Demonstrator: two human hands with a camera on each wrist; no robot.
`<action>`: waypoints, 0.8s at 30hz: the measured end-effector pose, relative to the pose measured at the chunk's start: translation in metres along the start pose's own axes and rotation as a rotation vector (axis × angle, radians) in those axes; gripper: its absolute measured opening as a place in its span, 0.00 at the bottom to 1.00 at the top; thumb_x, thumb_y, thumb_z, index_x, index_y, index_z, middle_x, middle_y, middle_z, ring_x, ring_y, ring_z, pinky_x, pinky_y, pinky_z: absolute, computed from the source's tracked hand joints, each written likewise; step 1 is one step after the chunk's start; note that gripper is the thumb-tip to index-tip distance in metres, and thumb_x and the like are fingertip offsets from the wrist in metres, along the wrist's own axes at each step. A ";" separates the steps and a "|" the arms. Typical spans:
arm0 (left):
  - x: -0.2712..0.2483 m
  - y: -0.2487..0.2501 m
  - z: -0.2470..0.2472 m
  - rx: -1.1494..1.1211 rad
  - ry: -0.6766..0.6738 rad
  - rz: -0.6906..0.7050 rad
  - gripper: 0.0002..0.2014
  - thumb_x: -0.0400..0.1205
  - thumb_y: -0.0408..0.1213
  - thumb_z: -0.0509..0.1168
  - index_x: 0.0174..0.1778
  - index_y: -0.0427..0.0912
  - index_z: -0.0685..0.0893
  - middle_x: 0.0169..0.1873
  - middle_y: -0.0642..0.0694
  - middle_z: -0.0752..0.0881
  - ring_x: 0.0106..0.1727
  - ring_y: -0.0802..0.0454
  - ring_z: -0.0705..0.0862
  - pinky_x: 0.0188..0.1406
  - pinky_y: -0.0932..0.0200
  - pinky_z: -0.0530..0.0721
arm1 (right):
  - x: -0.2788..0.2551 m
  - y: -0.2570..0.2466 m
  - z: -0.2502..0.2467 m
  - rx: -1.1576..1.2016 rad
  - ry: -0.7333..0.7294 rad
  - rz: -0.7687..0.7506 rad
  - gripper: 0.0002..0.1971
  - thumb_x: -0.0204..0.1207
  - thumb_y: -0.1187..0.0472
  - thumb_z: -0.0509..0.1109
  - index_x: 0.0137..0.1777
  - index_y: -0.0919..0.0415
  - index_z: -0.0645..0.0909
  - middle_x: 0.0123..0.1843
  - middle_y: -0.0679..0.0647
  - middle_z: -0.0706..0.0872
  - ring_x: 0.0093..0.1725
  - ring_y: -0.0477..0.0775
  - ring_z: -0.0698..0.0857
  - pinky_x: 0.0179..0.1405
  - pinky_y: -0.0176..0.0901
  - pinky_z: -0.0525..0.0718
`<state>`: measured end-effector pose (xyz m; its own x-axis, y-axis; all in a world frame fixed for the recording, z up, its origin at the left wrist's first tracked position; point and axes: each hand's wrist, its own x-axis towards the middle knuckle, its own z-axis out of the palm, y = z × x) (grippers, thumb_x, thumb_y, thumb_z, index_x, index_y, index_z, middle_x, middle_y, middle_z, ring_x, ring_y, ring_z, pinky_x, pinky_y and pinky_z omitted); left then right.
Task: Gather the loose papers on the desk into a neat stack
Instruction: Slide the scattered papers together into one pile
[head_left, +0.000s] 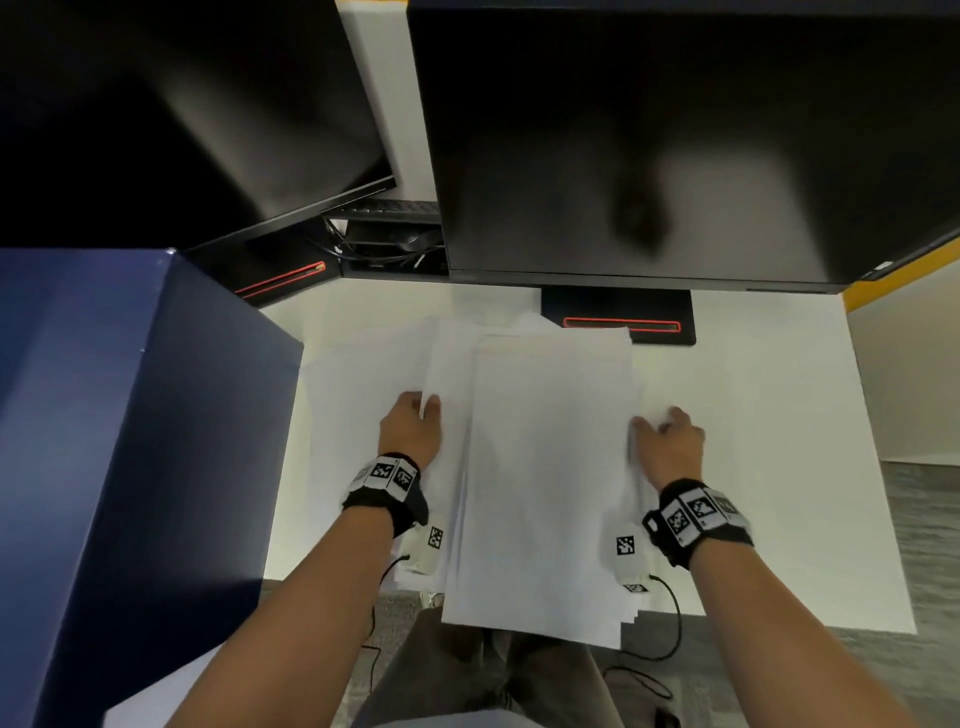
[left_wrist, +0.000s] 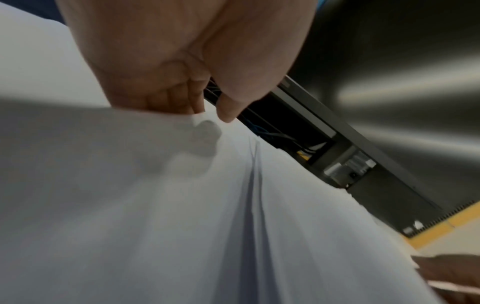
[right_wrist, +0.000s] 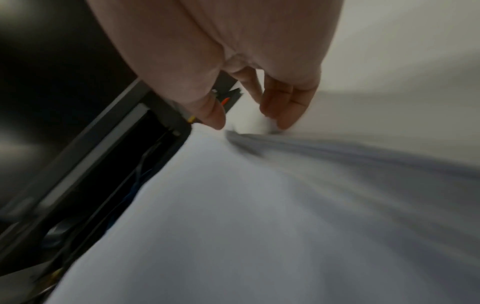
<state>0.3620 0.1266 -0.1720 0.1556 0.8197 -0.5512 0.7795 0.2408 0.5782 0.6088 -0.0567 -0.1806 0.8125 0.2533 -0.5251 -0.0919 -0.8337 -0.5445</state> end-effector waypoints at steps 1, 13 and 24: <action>-0.001 0.001 0.002 0.027 -0.028 -0.011 0.23 0.90 0.47 0.56 0.75 0.35 0.75 0.71 0.36 0.81 0.71 0.38 0.80 0.64 0.58 0.74 | 0.001 0.000 0.002 -0.023 0.002 0.041 0.33 0.80 0.51 0.66 0.80 0.65 0.65 0.75 0.69 0.68 0.71 0.72 0.75 0.72 0.54 0.72; -0.041 0.001 0.001 0.213 -0.128 0.086 0.24 0.87 0.53 0.57 0.73 0.41 0.76 0.61 0.40 0.87 0.64 0.39 0.85 0.61 0.56 0.79 | -0.035 0.019 -0.009 -0.158 -0.158 -0.107 0.18 0.82 0.55 0.62 0.64 0.69 0.72 0.66 0.69 0.71 0.45 0.60 0.78 0.55 0.44 0.74; -0.038 -0.071 -0.028 0.332 0.158 0.112 0.28 0.77 0.58 0.68 0.69 0.45 0.82 0.64 0.40 0.85 0.65 0.40 0.81 0.66 0.49 0.79 | -0.073 0.051 -0.007 -0.176 -0.139 -0.001 0.34 0.77 0.54 0.70 0.79 0.67 0.65 0.74 0.70 0.71 0.69 0.69 0.76 0.69 0.54 0.73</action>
<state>0.2843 0.0931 -0.1752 0.1762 0.9075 -0.3813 0.9210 -0.0153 0.3892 0.5489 -0.1211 -0.1650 0.7241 0.3091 -0.6166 0.0204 -0.9032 -0.4288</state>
